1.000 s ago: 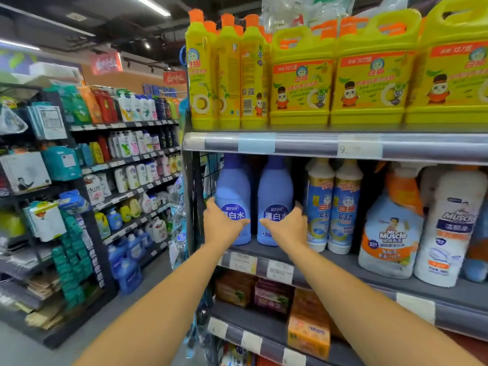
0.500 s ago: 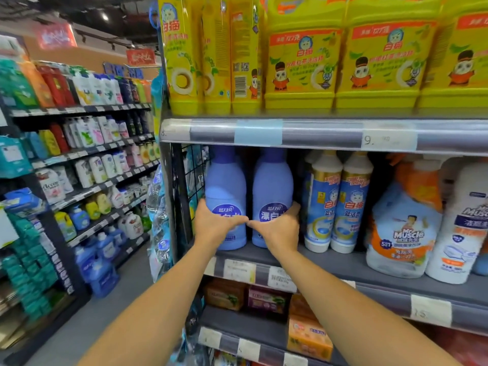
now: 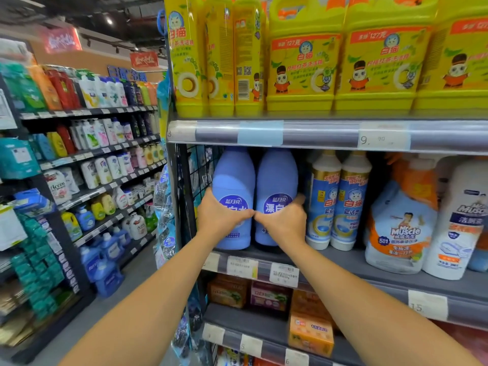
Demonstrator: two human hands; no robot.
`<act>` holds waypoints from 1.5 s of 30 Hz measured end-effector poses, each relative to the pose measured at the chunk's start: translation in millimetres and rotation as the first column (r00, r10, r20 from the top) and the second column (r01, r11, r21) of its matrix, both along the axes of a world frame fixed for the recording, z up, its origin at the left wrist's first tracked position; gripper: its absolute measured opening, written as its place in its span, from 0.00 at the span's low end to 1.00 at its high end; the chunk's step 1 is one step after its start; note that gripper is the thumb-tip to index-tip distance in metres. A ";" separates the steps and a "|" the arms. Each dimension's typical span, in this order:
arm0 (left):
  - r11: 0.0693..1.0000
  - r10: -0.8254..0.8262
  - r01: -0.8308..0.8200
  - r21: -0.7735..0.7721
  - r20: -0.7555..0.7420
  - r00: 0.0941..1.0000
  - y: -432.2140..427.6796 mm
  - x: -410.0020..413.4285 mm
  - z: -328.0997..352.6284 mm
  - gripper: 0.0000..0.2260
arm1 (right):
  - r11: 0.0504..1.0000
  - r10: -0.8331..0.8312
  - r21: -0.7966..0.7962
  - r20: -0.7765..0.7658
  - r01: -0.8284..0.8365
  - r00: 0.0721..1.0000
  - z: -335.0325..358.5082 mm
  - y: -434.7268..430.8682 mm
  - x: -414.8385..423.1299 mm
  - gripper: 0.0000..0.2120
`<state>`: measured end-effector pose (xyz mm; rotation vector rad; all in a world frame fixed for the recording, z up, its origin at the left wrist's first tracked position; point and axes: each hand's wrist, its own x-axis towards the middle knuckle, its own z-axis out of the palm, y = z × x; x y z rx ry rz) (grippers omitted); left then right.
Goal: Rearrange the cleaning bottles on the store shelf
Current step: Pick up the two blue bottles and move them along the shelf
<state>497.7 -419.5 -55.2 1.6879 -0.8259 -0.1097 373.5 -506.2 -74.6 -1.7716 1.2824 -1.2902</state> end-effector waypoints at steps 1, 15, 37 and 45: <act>1.000 -0.001 0.001 0.010 -0.001 1.000 5.4 -3.7 0.2 0.37 | 1.000 0.019 0.007 -0.007 -0.019 1.000 0.7 4.2 -5.7 0.46; 0.998 -0.031 0.039 0.047 -0.162 0.986 93.9 -120.8 -24.8 0.32 | 0.984 0.152 0.104 -0.075 -0.144 0.986 -8.2 79.5 -165.1 0.40; 0.945 -0.286 0.325 0.044 -0.378 0.881 112.9 -434.3 -53.5 0.30 | 0.982 -0.101 0.147 -0.107 0.116 0.989 -35.3 139.1 -496.4 0.40; 0.892 -0.405 0.452 0.027 -0.398 0.823 73.7 -460.6 -40.2 0.24 | 0.953 -0.241 0.164 -0.100 0.255 0.965 -21.4 90.4 -536.2 0.41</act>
